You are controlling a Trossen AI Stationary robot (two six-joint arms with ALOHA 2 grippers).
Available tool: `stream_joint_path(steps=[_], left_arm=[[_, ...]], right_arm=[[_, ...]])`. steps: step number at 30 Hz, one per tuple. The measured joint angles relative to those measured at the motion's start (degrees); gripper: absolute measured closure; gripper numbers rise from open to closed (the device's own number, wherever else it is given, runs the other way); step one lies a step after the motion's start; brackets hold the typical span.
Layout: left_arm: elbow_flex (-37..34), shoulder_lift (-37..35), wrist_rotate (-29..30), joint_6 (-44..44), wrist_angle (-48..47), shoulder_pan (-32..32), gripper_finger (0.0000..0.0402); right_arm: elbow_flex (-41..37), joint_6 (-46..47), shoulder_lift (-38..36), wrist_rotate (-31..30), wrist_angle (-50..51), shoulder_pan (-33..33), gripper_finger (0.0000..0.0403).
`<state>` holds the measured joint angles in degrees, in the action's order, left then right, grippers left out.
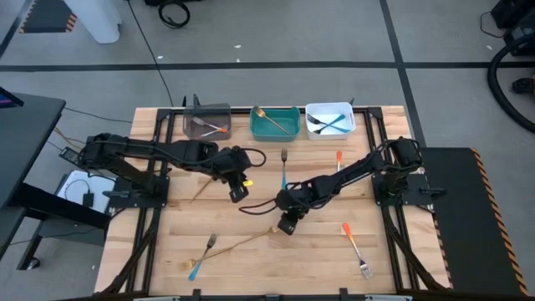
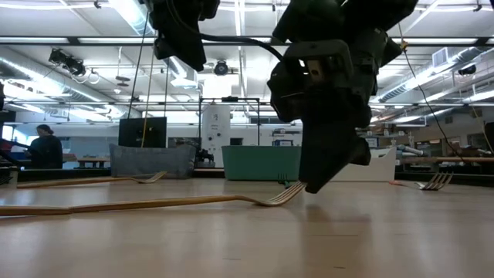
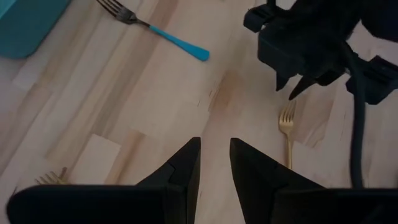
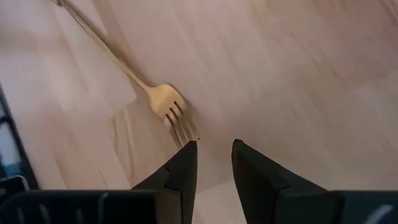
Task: Sort silverware by color (type)
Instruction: Put the gold fork into the green bin
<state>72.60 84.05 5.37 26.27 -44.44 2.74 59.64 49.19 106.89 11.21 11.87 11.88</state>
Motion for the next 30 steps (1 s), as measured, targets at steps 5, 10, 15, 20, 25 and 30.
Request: stream_joint_path(steps=[5, 10, 15, 20, 25, 30], left_arm=[[0.0, 0.0, 0.0, 0.0, -0.3, 0.0, 0.0306], [0.0, 0.0, 0.0, 0.0, -0.4, 0.0, 0.0306], [0.0, 0.0, 0.0, -0.1, -0.4, 0.0, 0.0306], [0.0, 0.0, 0.0, -0.1, -0.4, 0.0, 0.0306], [0.0, 0.0, 0.0, -1.5, -0.4, 0.0, 0.0306], [0.0, 0.0, 0.0, -1.5, 0.0, 0.0, 0.0306]], right_arm=[[-0.1, 0.4, 0.0, 0.4, -0.1, 0.0, 0.0296], [-0.1, 0.4, -0.5, 1.5, 0.4, -0.8, 0.0296], [-0.1, 1.9, -0.6, 2.3, -0.3, -1.0, 0.0296], [-0.1, 3.6, -0.1, 1.2, -2.5, 0.7, 0.0296], [-0.1, 4.9, 0.5, -1.2, -4.9, 1.2, 0.0296], [-0.1, 5.3, 2.0, -1.0, -6.5, 1.1, 0.0296]])
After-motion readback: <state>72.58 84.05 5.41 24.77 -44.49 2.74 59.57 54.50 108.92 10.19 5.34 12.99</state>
